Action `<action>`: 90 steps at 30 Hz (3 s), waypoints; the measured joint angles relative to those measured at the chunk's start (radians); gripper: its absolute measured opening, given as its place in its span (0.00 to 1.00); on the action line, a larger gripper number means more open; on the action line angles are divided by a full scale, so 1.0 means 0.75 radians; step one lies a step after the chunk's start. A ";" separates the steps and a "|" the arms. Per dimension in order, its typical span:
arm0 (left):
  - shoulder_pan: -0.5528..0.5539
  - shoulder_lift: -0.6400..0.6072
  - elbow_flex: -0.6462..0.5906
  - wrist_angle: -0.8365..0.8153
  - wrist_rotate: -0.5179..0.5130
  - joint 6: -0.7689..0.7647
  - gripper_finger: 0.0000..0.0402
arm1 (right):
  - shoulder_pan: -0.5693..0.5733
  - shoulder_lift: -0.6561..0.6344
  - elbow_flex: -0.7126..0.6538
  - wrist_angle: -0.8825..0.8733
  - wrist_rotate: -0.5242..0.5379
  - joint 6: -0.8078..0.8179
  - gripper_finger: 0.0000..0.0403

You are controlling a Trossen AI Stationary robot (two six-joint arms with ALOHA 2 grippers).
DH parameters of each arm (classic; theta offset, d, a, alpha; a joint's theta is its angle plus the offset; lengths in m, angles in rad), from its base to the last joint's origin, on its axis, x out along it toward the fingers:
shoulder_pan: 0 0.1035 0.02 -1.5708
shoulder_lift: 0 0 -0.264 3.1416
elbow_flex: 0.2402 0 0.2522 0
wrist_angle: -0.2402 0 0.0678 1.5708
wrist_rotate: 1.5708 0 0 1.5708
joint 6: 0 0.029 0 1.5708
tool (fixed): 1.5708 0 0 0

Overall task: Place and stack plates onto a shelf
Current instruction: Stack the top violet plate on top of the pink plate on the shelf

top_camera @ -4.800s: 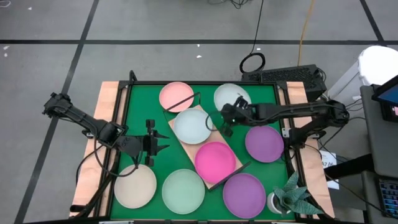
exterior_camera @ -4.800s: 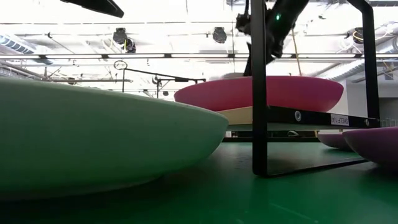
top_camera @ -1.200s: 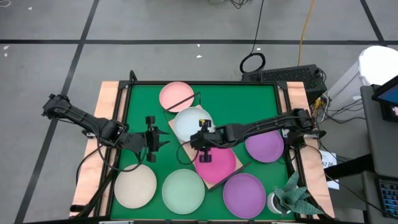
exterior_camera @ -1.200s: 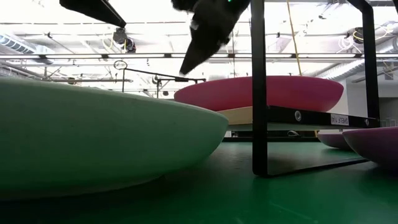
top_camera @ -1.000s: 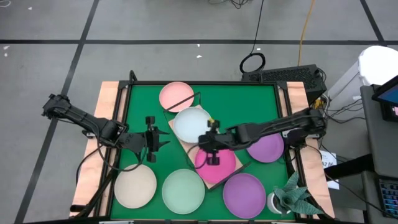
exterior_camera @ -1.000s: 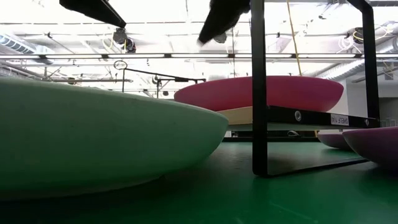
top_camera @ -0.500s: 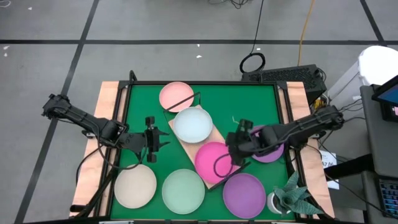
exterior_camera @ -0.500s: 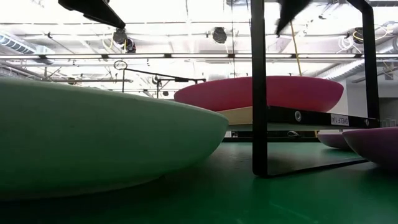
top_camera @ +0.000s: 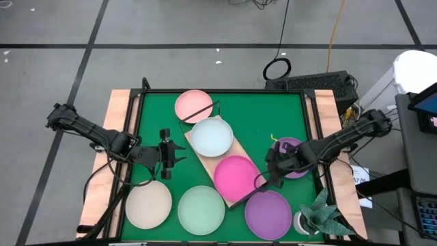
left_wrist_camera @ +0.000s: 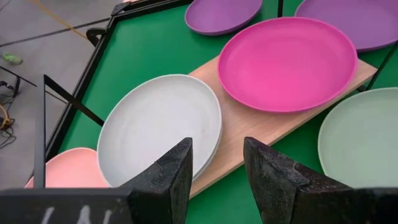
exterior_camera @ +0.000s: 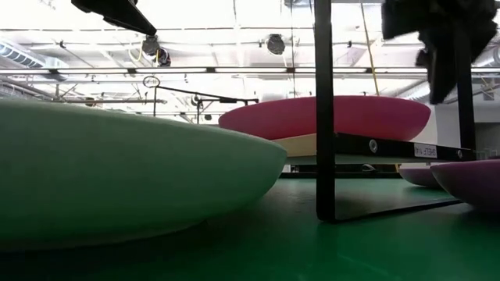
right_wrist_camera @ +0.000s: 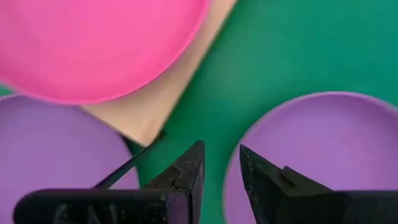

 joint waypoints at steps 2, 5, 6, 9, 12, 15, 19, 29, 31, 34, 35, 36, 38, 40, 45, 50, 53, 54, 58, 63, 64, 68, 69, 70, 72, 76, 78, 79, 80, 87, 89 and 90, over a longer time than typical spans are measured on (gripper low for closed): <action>0.000 0.000 0.000 0.000 0.000 0.001 0.37 | 0.000 -0.048 -0.093 0.111 -0.053 0.016 0.21; 0.000 0.000 0.000 0.000 0.000 0.001 0.37 | 0.006 -0.119 -0.210 0.271 -0.082 0.064 0.21; 0.000 0.000 0.000 0.001 0.000 0.001 0.37 | 0.007 -0.143 -0.242 0.308 -0.081 0.065 0.21; 0.000 0.000 0.000 0.001 0.000 0.001 0.37 | 0.016 -0.222 -0.314 0.392 -0.079 0.078 0.21; 0.000 0.001 0.000 0.000 0.000 -0.008 0.37 | 0.019 -0.309 -0.338 0.354 -0.077 0.150 0.21; 0.000 0.001 0.000 0.000 0.000 -0.023 0.37 | 0.043 -0.399 -0.341 0.267 -0.038 0.220 0.21; 0.000 0.000 0.000 -0.013 0.000 -0.034 0.37 | 0.085 -0.481 -0.340 0.167 0.028 0.297 0.21; 0.000 0.001 0.000 -0.022 0.000 -0.053 0.37 | 0.219 -0.310 -0.339 0.111 -0.045 0.326 0.21; 0.000 0.001 0.000 -0.022 0.000 -0.054 0.37 | 0.254 -0.258 -0.338 0.125 -0.048 0.276 0.21; 0.000 0.000 0.000 -0.022 0.000 -0.056 0.37 | 0.297 -0.189 -0.337 0.131 -0.046 0.217 0.21; 0.000 0.001 0.000 -0.022 0.000 -0.056 0.37 | 0.307 -0.170 -0.337 0.132 -0.046 0.204 0.21; 0.000 0.001 0.000 -0.022 0.000 -0.056 0.37 | 0.317 -0.151 -0.337 0.134 -0.043 0.192 0.21; 0.000 0.001 0.000 -0.022 0.000 -0.056 0.37 | 0.330 -0.113 -0.337 0.133 -0.041 0.176 0.21; 0.000 0.001 0.000 -0.022 0.000 -0.055 0.37 | 0.332 -0.078 -0.337 0.135 -0.037 0.152 0.21; 0.000 0.001 0.000 -0.021 0.000 -0.036 0.37 | 0.331 -0.001 -0.336 0.142 -0.008 0.073 0.21; 0.000 0.001 0.000 -0.021 0.000 -0.036 0.37 | 0.331 0.060 -0.337 0.145 -0.002 0.013 0.21; 0.000 0.001 0.000 -0.021 0.000 -0.035 0.37 | 0.331 0.088 -0.357 0.152 -0.001 0.003 0.20; 0.000 0.001 0.000 -0.021 0.000 -0.035 0.37 | 0.331 0.097 -0.365 0.149 -0.001 0.003 0.19; 0.000 0.001 0.000 -0.021 0.000 -0.035 0.37 | 0.331 0.102 -0.378 0.148 -0.002 0.029 0.08; 0.000 0.001 0.000 -0.016 -0.001 -0.005 0.37 | 0.330 0.081 -0.367 0.124 0.029 0.045 0.02; 0.000 0.001 0.000 -0.012 -0.001 0.005 0.37 | 0.330 0.077 -0.353 0.108 0.035 0.043 0.02; 0.001 0.001 0.000 0.039 -0.001 0.082 0.37 | 0.330 0.054 -0.252 0.019 0.083 -0.002 0.01; 0.001 0.001 0.000 0.060 -0.001 0.112 0.37 | 0.330 0.050 -0.216 -0.003 0.099 -0.022 0.01; 0.001 0.001 0.000 0.078 -0.001 0.142 0.37 | 0.330 0.044 -0.182 -0.031 0.115 -0.051 0.01; 0.001 0.001 0.000 0.100 -0.001 0.201 0.37 | 0.330 0.034 -0.114 -0.090 0.134 -0.153 0.01; 0.001 0.001 0.000 0.154 -0.001 0.280 0.37 | 0.326 0.033 0.027 -0.223 0.236 -0.285 0.00; 0.001 0.001 0.000 0.162 -0.001 0.312 0.37 | 0.319 0.033 0.080 -0.324 0.273 -0.298 0.00; 0.001 0.001 0.000 0.162 -0.001 0.323 0.37 | 0.315 0.033 0.105 -0.360 0.274 -0.313 0.00; 0.001 0.001 0.000 0.162 -0.001 0.337 0.37 | 0.309 0.033 0.131 -0.390 0.273 -0.330 0.00; 0.008 0.024 0.005 0.253 0.000 0.435 0.37 | 0.258 0.033 0.293 -0.486 0.285 -0.673 0.00; 0.018 0.055 0.028 0.254 0.023 0.455 0.37 | 0.240 0.033 0.335 -0.476 0.312 -0.817 0.00; 0.024 0.074 0.046 0.251 0.026 0.461 0.37 | 0.229 0.032 0.355 -0.457 0.316 -0.903 0.00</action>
